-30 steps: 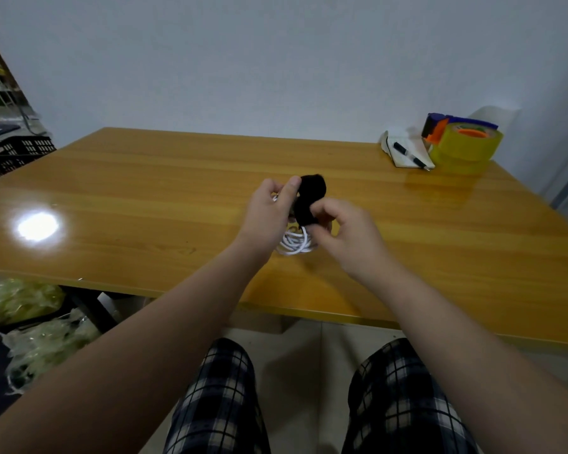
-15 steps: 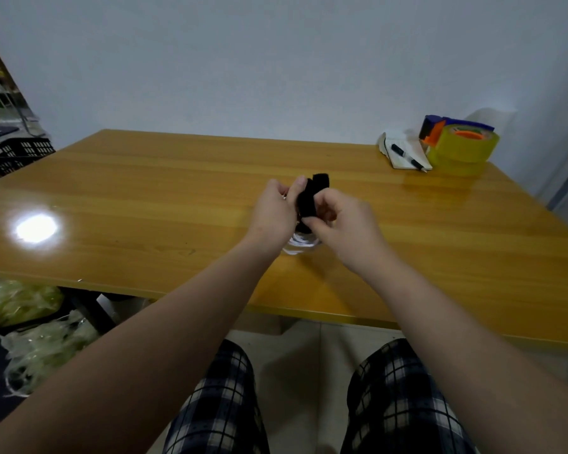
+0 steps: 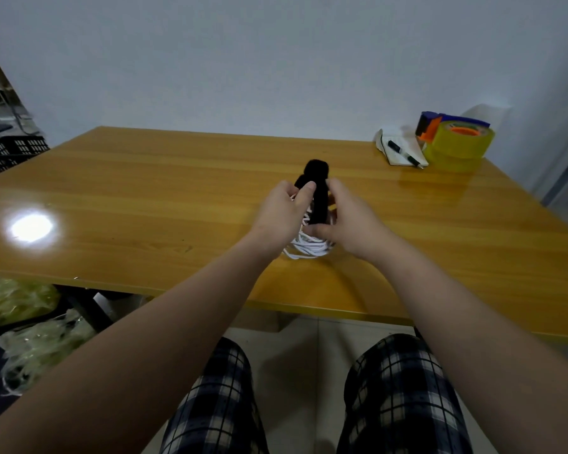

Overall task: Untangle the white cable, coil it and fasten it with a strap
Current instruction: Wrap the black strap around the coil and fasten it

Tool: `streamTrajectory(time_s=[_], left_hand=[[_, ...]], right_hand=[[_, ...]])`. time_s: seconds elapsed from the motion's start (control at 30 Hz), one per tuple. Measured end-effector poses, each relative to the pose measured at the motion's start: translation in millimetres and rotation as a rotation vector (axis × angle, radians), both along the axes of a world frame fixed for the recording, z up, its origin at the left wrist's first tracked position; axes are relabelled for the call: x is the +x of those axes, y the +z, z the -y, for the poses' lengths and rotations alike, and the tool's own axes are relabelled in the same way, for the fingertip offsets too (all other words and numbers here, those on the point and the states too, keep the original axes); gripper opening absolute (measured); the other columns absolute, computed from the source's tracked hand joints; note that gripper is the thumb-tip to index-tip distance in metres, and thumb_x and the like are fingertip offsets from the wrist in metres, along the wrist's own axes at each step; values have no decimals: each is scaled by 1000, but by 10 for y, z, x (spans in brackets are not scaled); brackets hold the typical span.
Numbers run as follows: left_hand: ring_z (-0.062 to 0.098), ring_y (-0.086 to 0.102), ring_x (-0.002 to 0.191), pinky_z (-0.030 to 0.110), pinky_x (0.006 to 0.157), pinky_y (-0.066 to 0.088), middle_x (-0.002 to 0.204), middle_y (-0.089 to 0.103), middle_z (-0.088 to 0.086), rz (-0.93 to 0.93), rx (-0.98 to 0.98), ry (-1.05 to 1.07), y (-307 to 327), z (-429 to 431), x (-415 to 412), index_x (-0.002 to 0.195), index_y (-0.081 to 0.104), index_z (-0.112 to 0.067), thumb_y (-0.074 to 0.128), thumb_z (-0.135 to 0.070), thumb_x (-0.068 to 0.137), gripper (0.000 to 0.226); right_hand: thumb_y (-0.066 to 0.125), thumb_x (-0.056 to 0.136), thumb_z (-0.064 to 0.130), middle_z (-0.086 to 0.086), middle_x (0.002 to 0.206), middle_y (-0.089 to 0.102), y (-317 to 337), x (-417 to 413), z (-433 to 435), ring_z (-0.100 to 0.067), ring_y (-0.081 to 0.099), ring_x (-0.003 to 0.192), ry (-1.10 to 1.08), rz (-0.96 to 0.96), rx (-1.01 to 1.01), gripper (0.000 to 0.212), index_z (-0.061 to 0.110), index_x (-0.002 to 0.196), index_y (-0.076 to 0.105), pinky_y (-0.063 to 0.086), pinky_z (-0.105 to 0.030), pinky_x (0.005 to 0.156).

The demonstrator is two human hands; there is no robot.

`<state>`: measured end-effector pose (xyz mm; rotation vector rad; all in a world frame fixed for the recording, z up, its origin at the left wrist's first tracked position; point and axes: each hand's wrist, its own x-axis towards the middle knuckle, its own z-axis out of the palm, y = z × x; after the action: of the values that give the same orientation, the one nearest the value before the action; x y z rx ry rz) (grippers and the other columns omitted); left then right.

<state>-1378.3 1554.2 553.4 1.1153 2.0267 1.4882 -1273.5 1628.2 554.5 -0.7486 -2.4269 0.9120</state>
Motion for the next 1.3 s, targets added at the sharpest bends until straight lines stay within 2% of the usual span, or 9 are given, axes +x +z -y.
streamTrajectory(time_s=[0.17,0.33,0.5,0.67,0.87,0.97,1.03,1.13,1.3], left_hand=[[13,42,62,29,58,33,69,45,0,9,13,-147,-18,85,-78,80,51,-15,40,-35,100,30],[14,50,111,31,88,37,123,56,1,98,-71,-208,-7,109,-85,122,55,-12,34,-38,101,40],[16,56,89,30,71,41,100,62,4,103,-179,-228,2,138,-79,112,60,-9,27,-42,96,49],[30,59,102,44,93,47,107,65,12,192,-209,-162,-15,147,-93,109,62,-11,39,-51,86,52],[27,64,105,51,98,47,106,71,14,317,-27,-152,-56,150,-127,102,70,-2,59,-28,89,31],[28,64,105,51,99,46,105,71,16,292,30,-198,-66,177,-113,97,71,-4,60,-26,90,25],[33,64,104,52,97,47,104,70,20,276,77,-184,-86,191,-87,91,70,-8,57,-26,94,22],[35,64,102,51,92,48,103,69,21,264,99,-164,-138,208,-54,93,69,-12,51,-30,97,26],[16,62,93,32,78,48,104,66,6,215,40,-102,-112,153,-9,109,61,-12,40,-35,101,32]], right_hand=[[82,68,27,7,96,60,24,32,-19,-13,58,96,25,39,24,48,15,109,59,42,-24,74],[79,72,22,0,112,63,-84,68,52,-16,57,108,5,-51,47,51,14,117,56,38,-16,76],[74,78,23,5,104,54,-143,56,98,-10,49,96,-23,-36,170,38,19,109,52,31,-18,70],[77,75,23,7,94,47,-186,30,64,-8,42,85,-65,-31,228,33,21,92,48,31,-9,63],[81,70,22,7,98,49,-169,49,47,-11,47,83,-17,-58,106,45,25,102,49,35,-18,63],[82,68,22,6,108,56,-181,55,54,-14,55,92,-63,-85,-13,66,24,126,49,46,-30,76],[82,68,24,1,110,64,-154,45,40,-16,60,99,-93,-32,-87,60,17,123,57,50,-34,82],[82,68,30,-10,94,70,-104,34,25,-24,66,88,-87,128,-128,43,8,102,67,51,-42,77],[82,68,17,-7,105,65,-129,30,80,-24,63,93,-90,-16,-222,53,13,113,54,50,-35,71]])
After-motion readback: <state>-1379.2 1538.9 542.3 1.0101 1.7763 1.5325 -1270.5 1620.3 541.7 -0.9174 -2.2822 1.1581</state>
